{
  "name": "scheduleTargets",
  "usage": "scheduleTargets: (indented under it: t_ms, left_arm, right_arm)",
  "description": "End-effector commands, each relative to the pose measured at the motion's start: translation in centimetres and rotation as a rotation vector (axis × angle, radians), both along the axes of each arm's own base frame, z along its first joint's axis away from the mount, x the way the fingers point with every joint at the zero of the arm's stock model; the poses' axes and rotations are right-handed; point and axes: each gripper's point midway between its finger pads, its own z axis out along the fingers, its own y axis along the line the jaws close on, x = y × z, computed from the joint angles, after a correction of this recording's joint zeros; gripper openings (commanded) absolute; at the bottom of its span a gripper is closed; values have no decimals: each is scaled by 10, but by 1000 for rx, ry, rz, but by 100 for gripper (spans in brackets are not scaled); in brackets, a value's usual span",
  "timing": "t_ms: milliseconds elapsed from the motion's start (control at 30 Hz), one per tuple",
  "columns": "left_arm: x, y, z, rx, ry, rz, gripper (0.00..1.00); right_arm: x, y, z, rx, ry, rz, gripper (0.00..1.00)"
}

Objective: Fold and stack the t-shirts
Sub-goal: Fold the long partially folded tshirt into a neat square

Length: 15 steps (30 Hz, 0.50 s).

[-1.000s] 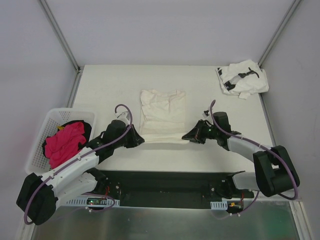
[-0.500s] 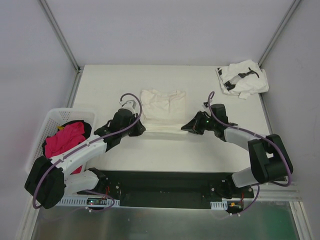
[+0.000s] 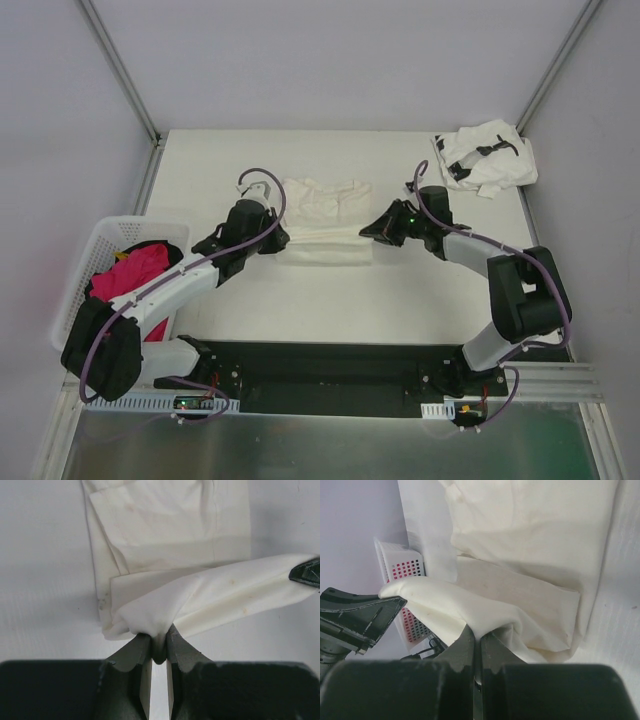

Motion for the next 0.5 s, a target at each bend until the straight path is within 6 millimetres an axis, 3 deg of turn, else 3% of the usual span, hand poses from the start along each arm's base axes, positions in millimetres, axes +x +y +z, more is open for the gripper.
scheduleTargets:
  t_ms: [0, 133, 267, 467]
  left_arm:
    - [24, 28, 13, 76, -58, 85, 0]
    - [36, 40, 13, 60, -51, 125, 0]
    - [57, 38, 29, 44, -99, 123, 0]
    - [77, 32, 35, 35, -116, 116, 0]
  right_arm:
    - [40, -17, 13, -28, -93, -86, 1]
    - [52, -17, 19, -21, -106, -95, 1]
    - [64, -16, 26, -18, -120, -99, 1]
    - [82, -13, 34, -4, -134, -98, 1]
